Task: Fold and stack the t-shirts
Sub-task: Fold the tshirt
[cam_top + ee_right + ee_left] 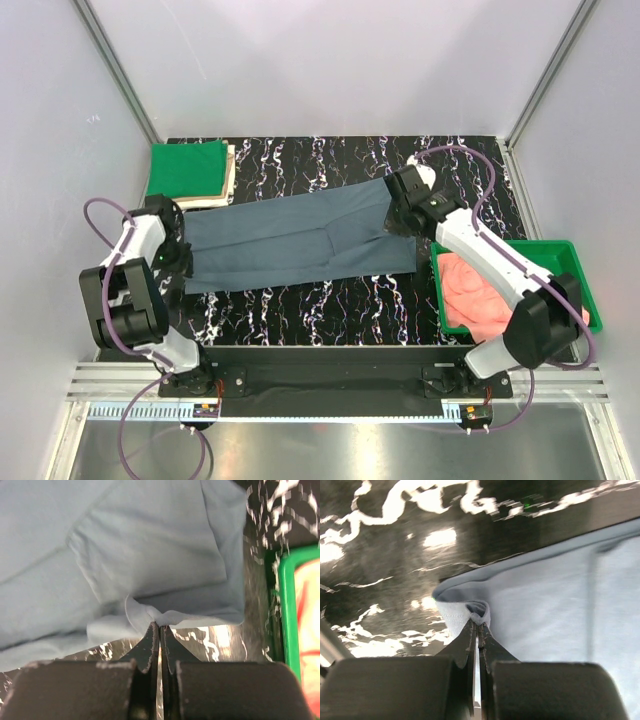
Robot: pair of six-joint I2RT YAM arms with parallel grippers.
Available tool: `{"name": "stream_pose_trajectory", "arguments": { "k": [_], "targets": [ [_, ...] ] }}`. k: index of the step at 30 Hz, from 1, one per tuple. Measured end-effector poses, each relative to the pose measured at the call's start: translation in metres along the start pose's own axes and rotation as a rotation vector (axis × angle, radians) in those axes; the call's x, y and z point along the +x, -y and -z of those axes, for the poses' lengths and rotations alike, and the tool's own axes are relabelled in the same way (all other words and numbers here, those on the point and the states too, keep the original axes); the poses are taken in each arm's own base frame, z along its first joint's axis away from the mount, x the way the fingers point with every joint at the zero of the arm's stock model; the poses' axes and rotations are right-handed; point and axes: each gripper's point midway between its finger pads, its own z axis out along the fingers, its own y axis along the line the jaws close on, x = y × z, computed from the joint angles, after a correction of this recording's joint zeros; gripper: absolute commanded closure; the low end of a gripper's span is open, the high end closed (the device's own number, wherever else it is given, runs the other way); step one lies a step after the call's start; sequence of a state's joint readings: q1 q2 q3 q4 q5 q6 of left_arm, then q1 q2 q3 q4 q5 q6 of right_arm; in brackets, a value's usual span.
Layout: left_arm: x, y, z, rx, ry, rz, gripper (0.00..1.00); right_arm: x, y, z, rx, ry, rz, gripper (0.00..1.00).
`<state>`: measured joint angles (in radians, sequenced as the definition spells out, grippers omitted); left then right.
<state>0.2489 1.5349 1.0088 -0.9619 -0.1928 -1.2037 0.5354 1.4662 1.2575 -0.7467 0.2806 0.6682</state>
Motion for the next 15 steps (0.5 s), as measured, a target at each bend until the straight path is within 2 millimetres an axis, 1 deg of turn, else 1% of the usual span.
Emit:
{"name": "stream_pose_trajectory", "arguments": {
  "k": [3,6,11,13,15],
  "targets": [
    [-0.007,0.015,0.003,0.018,0.011,-0.011,1.00,-0.015,-0.008,-0.003,-0.006,0.019,0.020,1.00],
    [-0.010,0.025,-0.002,0.006,0.006,-0.025,1.00,-0.026,-0.013,-0.011,0.003,0.028,0.045,1.00],
    [-0.008,0.031,-0.020,-0.045,-0.018,-0.053,1.00,-0.042,-0.014,-0.023,0.035,0.048,0.080,1.00],
    [-0.008,0.032,-0.022,-0.049,-0.022,-0.060,1.00,-0.049,-0.014,-0.023,0.046,0.065,0.091,1.00],
    [-0.010,0.035,-0.019,-0.042,-0.018,-0.063,1.00,-0.057,-0.014,-0.020,0.052,0.089,0.099,1.00]
  ]
}}
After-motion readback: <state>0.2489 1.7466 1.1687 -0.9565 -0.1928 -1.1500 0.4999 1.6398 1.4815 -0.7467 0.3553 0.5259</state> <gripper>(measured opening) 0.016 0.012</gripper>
